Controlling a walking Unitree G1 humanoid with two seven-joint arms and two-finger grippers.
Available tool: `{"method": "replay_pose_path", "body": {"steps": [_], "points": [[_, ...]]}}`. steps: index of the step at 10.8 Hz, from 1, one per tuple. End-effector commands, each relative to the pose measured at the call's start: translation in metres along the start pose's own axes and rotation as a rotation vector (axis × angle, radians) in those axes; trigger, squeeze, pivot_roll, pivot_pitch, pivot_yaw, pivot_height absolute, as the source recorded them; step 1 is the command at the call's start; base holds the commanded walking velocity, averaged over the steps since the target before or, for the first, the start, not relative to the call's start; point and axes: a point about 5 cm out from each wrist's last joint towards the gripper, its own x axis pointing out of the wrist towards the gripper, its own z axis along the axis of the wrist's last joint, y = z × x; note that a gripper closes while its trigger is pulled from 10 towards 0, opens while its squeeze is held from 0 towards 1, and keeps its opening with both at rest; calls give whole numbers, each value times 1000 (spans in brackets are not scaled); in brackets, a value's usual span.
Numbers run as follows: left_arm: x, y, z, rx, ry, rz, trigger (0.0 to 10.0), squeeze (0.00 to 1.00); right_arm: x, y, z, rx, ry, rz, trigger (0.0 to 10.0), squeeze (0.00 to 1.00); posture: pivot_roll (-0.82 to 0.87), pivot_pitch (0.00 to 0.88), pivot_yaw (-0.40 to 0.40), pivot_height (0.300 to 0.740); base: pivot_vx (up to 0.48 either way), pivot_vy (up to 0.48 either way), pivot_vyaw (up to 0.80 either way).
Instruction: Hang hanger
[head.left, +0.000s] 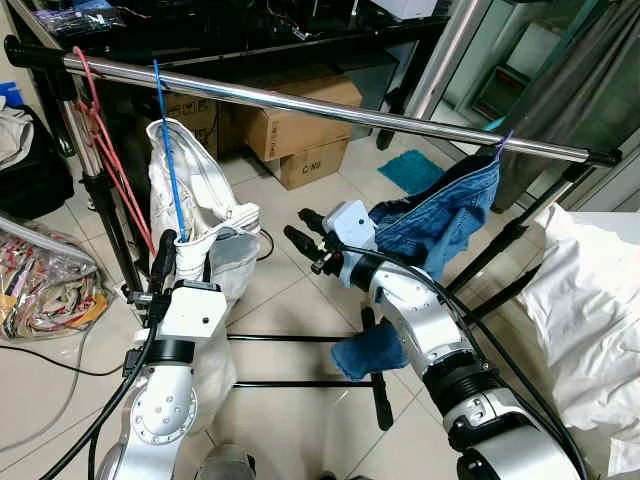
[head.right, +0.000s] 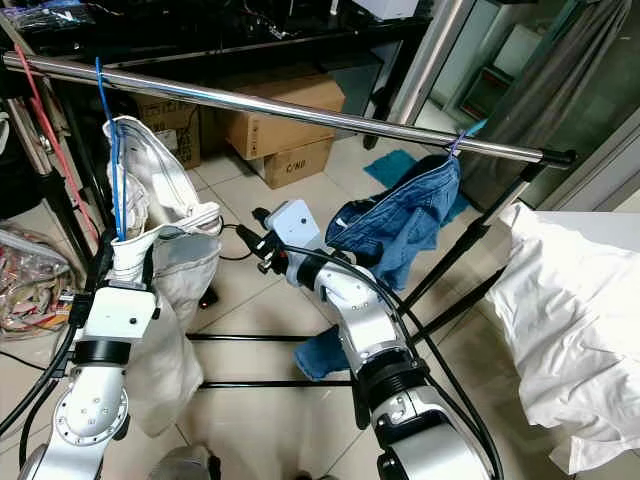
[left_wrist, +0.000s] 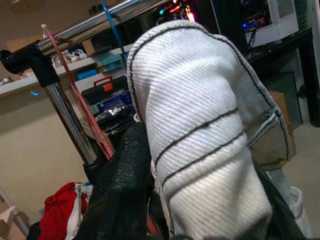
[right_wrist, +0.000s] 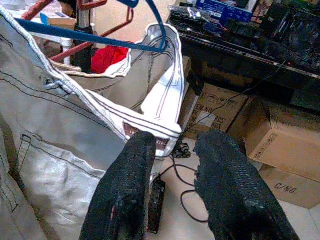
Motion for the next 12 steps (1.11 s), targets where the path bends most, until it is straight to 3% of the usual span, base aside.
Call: {"method": "replay_pose_path", "body": {"steps": [1, 7, 12], "points": [[3, -4, 7, -23, -41, -14, 0, 0, -4, -4, -3, -3, 16, -18, 10000, 0, 385, 51, -187, 740, 0, 0, 0], [9, 1, 10, -21, -79, 11, 0, 0, -4, -4, -3, -15, 16, -22, 10000, 0, 381, 52, -188, 740, 0, 0, 0], [15, 19, 34, 119, -249, 114, 0, 0, -7, -4, -4, -27, 23, -23, 10000, 0, 374, 58, -191, 740, 0, 0, 0]]}}
